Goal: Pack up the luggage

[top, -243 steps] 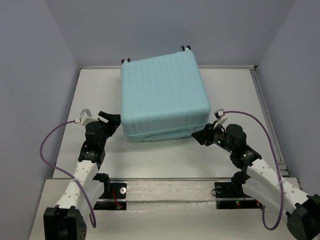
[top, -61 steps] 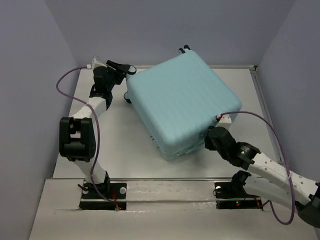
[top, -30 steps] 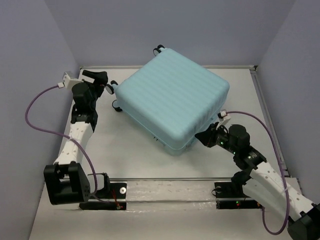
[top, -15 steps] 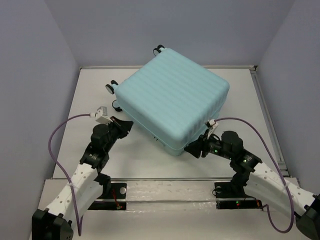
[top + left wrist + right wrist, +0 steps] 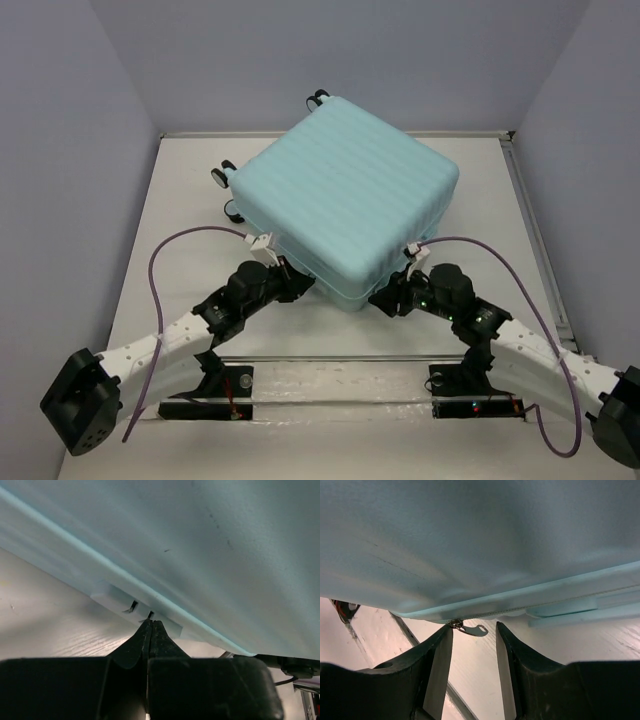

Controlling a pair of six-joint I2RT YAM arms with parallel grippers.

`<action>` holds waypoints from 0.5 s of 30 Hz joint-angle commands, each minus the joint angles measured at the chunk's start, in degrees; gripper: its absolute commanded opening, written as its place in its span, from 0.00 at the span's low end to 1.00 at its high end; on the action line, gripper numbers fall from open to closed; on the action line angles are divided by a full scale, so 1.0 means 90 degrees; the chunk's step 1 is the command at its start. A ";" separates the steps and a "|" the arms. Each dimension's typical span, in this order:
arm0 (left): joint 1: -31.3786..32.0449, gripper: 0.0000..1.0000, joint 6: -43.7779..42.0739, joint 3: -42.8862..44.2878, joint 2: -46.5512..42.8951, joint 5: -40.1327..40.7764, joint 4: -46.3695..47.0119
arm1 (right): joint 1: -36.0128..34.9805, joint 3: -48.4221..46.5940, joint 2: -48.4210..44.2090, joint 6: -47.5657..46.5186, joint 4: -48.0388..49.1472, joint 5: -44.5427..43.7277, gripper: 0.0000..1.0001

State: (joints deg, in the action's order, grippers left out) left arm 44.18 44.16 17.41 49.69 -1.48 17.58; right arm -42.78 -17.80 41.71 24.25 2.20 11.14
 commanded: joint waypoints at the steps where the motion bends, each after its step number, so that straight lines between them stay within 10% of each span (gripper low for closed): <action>1: 0.0158 0.06 -0.0326 0.0399 0.0307 -0.0157 0.0907 | -0.0041 0.0044 0.0286 -0.0087 0.0712 -0.0192 0.45; 8: 0.0442 0.07 -0.0483 0.0634 0.0582 -0.0188 0.1005 | -0.0100 0.0103 0.0541 -0.0165 0.1269 -0.0212 0.42; 15: 0.0491 0.07 -0.0502 0.0780 0.0709 -0.0236 0.1132 | -0.0440 0.0210 0.0736 -0.0116 0.1631 -0.0533 0.15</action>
State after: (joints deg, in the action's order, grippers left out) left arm 47.79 40.86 20.40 55.51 -2.79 20.88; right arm -44.53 -16.53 47.64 24.01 10.22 11.38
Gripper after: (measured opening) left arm 0.074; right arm 0.223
